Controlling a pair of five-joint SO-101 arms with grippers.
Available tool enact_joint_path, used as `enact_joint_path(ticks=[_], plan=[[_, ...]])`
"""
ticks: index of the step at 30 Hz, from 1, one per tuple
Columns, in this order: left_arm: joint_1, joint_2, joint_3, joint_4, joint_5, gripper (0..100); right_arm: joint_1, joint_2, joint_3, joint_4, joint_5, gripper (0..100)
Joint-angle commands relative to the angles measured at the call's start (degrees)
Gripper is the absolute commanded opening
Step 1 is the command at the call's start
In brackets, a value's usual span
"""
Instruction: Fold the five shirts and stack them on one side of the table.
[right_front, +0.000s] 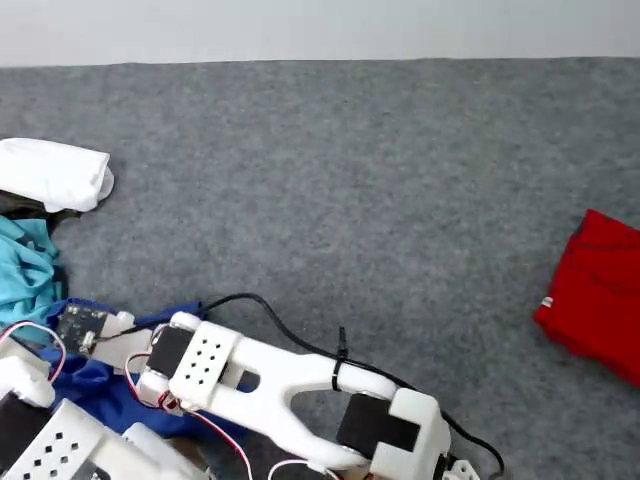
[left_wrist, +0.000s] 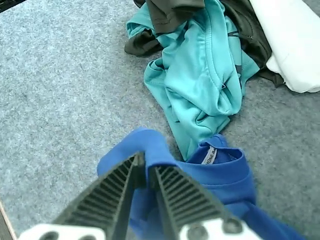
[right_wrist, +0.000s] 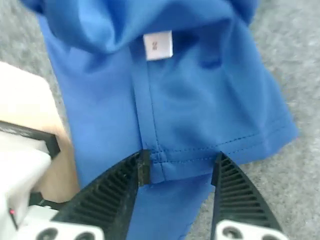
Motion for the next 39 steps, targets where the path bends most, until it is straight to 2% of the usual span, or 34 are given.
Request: enact_joint_path(ticks=[1, 6, 14, 31, 39], plan=[[0.09, -0.62, -0.48, -1.58, 0.26, 0, 0.66, 0.4, -3.52, -1.19, 2.55, 21.2], [0.09, -0.62, -0.48, -1.32, 0.26, 0, 2.07, 2.59, -3.6, -1.98, 5.36, 20.9], [0.09, -0.62, -0.31, -1.23, 0.26, 0, 4.44, 2.86, -5.98, -8.75, 5.63, 20.9], [0.18, -0.62, -0.75, -1.49, 0.26, 0, 3.91, 0.31, -9.85, -4.0, 5.71, 20.9], [0.35, -0.62, -1.63, -1.58, 0.18, 0, 5.05, -1.89, -9.85, 3.38, 10.02, 20.9]])
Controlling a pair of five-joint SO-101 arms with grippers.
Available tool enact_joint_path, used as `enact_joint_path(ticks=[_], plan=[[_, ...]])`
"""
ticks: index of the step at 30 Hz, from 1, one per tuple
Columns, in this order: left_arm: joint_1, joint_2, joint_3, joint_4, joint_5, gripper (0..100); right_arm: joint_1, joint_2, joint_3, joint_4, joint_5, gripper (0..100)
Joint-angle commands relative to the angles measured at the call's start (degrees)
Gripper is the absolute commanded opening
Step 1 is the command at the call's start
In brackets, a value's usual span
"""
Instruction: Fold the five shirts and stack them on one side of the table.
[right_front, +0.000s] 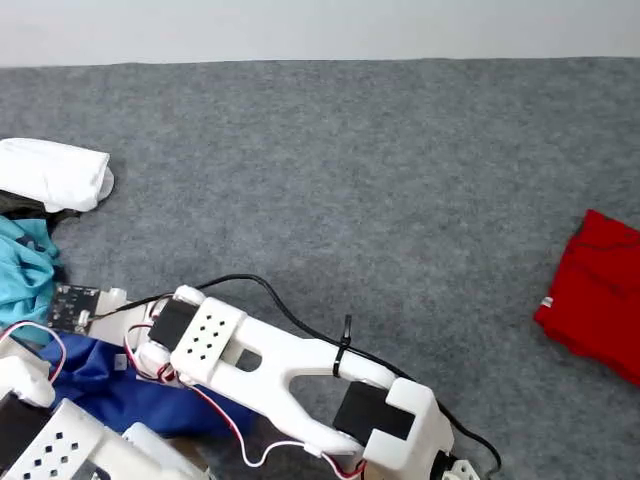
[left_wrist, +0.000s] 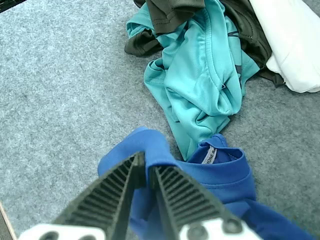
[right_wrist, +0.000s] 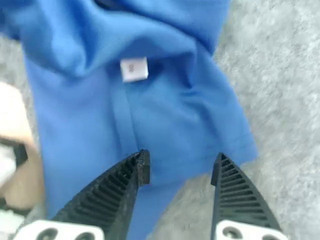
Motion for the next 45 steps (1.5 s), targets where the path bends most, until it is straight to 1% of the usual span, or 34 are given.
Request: enact_joint_path(ticks=[1, 8, 14, 23, 28, 36, 37, 39, 44, 45], plan=[[0.44, -0.62, -1.63, -1.58, 0.18, 0, 0.75, -3.38, -2.9, 1.89, 1.05, 20.9], [0.18, -0.62, -1.63, -1.23, 0.18, 0, -1.98, -2.68, -2.81, -2.33, 1.05, 21.0], [0.09, -0.62, -1.63, -1.23, 0.18, 0, -3.74, 1.89, -3.08, -2.77, 1.05, 21.1], [0.09, -0.62, -1.54, -1.23, 0.18, 0, -1.19, 6.29, -3.16, -9.45, 1.58, 21.1], [0.09, -0.62, -1.63, -1.23, 0.18, 0, -0.57, 6.55, -3.16, -9.63, 5.98, 21.1], [0.44, -0.62, -1.63, -1.32, 0.18, 0, -0.57, 6.55, -3.16, -9.63, 5.98, 20.7], [0.44, -0.62, -1.63, -1.32, 0.18, 0, -0.57, 6.55, -3.16, -9.63, 5.98, 20.3], [0.44, -0.62, -1.63, -1.41, 0.18, 0, -0.57, 6.64, -3.16, -9.63, 5.98, 16.2], [0.44, -0.62, -1.63, -1.41, 0.18, 0, -0.57, 6.46, -3.16, -9.8, 5.98, 0.2], [0.44, -0.62, -1.63, -1.41, 0.18, 0, -0.48, 6.46, -3.16, -9.89, 5.98, 1.3]])
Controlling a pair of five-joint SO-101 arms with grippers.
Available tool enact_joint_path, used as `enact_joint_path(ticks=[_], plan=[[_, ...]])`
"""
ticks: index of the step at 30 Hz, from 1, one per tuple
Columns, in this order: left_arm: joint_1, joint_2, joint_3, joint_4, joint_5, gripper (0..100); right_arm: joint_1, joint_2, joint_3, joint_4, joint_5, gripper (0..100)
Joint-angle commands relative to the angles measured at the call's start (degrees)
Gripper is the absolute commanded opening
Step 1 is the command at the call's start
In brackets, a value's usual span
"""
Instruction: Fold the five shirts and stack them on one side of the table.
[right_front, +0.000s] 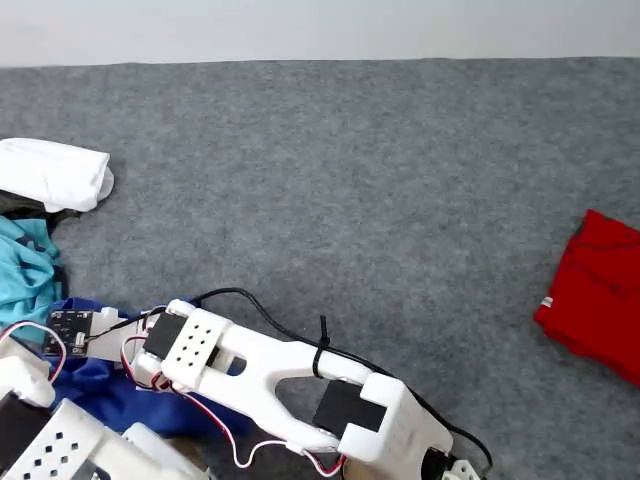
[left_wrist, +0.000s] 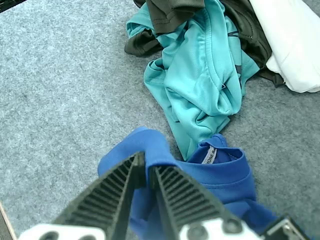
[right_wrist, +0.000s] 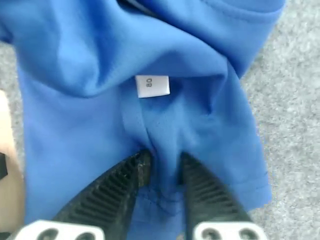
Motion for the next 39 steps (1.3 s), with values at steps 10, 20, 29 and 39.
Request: enact_joint_path(ticks=[10, 20, 29, 39], plan=[[0.53, -0.62, -2.07, -1.58, 0.18, 0, 6.73, -1.19, -6.95, -0.84, 0.53, 0.9], [0.62, -0.62, -6.02, -1.58, 0.26, 0, 14.02, -2.15, -12.57, -0.75, 0.62, 0.9], [15.12, -0.62, -13.93, -1.67, 0.35, 0, 21.76, -9.71, -12.57, 0.04, 0.62, 0.9], [32.7, -0.09, -4.53, -13.54, 0.62, 0, 33.36, -7.69, -12.48, 4.09, 0.53, 0.9]])
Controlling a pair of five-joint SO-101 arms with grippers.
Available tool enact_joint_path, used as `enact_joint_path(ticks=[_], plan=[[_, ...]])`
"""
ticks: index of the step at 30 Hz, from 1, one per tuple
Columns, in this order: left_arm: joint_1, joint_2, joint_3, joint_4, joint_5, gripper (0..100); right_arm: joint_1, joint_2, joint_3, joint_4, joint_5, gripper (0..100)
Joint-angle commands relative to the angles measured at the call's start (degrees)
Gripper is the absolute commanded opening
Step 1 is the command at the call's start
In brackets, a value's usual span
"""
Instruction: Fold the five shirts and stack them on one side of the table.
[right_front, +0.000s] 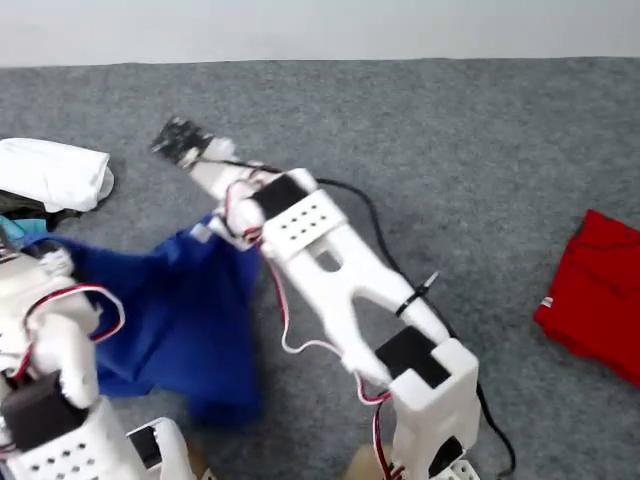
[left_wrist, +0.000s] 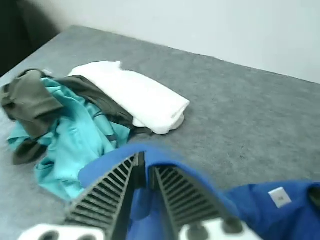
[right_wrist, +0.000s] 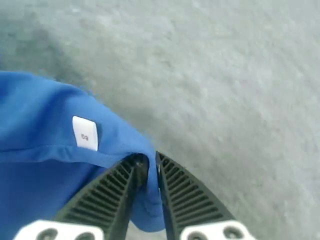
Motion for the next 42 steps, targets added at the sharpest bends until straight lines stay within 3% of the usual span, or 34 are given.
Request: enact_joint_path(ticks=[1, 7, 11, 18, 29, 42], plan=[[1.67, -0.09, 5.76, -7.38, 0.62, 0, 3.47, 1.01, -2.73, 0.31, 0.53, 0.9], [1.67, -0.09, 19.82, -18.73, 0.62, 0, 6.29, 7.08, -2.73, 0.31, 0.53, 0.9], [1.67, -0.18, 24.04, -21.19, 0.62, 0, 6.37, 7.08, -3.08, 0.31, 0.7, 2.5], [1.58, -0.53, 24.22, -21.1, 0.7, 0, 8.57, 2.15, -2.99, 2.86, 4.57, 28.0], [1.49, -0.44, 24.57, -21.1, 0.7, 0, 9.54, 0.84, -2.99, 15.16, 15.91, 28.5], [1.49, -0.62, 25.98, -21.27, 0.7, 0, 7.25, 9.98, -7.21, 14.2, 31.56, 28.8]])
